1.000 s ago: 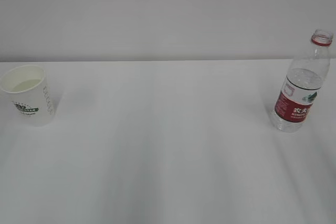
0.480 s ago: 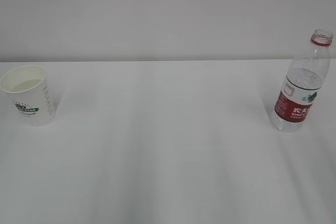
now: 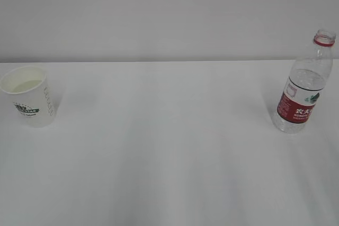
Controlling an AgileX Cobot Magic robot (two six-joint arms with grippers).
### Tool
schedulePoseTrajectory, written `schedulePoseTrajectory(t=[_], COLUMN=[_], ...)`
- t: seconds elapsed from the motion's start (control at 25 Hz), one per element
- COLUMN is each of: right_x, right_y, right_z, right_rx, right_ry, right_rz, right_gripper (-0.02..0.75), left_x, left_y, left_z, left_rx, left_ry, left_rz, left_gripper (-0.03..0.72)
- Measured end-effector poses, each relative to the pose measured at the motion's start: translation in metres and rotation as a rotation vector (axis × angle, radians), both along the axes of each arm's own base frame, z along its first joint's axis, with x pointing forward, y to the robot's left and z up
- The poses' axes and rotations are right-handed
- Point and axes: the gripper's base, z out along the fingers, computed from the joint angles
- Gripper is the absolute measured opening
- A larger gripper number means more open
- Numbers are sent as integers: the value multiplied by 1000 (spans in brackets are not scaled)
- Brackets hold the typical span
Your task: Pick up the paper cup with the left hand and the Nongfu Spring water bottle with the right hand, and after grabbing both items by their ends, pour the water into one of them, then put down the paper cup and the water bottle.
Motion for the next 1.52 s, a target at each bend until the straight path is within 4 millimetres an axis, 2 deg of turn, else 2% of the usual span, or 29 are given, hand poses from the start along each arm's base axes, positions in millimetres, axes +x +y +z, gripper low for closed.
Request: schedulePoseTrajectory(t=[0.16,0.44,0.8,1.04,1.36,1.52], right_x=[-5,-17,-50,-58,-69,-72], right_y=[-1,4,7,7,7,7], right_z=[1,-2,20,12,4,-1], right_rx=[-9,-51,-11,-31,-29,-26], right_ry=[27,72,22,104,155,205], right_rz=[-4,71,133,147,156,161], right_gripper=[591,590,590,590,590,590], left_x=[-6,-13,-18,-28,-32,-32], left_y=[0,-2,-3,-3,-4,-4], left_z=[-6,-16,-20,-18,-28,-28], left_rx=[-30,22,23,-8,-20,-13], left_ry=[39,127,196,279,400,405], left_rz=[-1,-22,-65,-70,-72,-74], left_gripper=[522,522,522,514,510,508])
